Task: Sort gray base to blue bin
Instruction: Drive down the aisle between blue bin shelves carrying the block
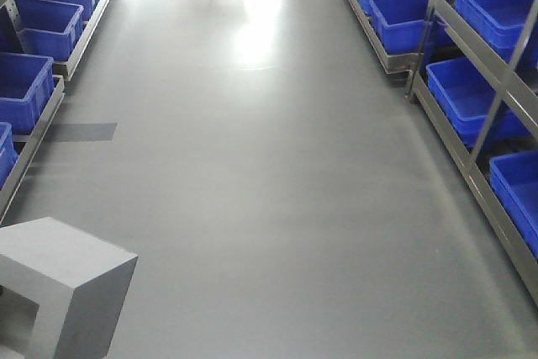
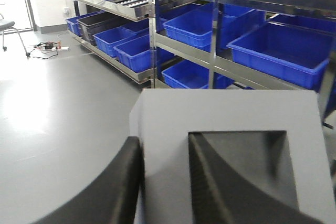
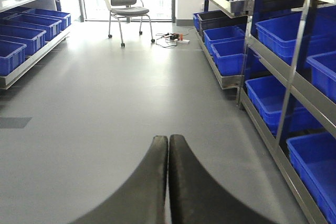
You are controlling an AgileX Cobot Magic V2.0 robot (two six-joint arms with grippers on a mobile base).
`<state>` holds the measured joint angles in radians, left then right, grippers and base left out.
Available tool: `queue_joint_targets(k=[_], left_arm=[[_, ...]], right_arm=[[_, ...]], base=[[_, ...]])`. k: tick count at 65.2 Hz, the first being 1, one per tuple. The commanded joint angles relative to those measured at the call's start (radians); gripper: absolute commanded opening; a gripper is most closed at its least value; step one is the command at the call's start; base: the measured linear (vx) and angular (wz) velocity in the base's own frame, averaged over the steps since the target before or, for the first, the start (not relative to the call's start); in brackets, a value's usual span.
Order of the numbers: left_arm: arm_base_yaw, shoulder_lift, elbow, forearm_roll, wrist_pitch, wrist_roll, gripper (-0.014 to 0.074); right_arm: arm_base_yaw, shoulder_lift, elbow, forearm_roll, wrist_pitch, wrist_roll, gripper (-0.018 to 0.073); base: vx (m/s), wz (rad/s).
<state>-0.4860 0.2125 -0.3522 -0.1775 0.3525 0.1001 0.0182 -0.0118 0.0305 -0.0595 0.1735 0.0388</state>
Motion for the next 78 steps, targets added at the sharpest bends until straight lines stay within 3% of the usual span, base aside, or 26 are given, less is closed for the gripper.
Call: queue_joint_targets(k=[1,78], left_arm=[[-0.005,0.008,-0.03,-0.017,-0.105,-0.005,-0.0006],[-0.005,0.008,-0.03,-0.017,-0.105,-0.005,-0.0006]], right_arm=[[-0.005,-0.011,0.014,-0.006,-0.075,-0.005,-0.0009],[-0.005,-0.011,0.014,-0.006,-0.075,-0.005,-0.0009]], base=[[0.5,0.11],[0.49,0.0]])
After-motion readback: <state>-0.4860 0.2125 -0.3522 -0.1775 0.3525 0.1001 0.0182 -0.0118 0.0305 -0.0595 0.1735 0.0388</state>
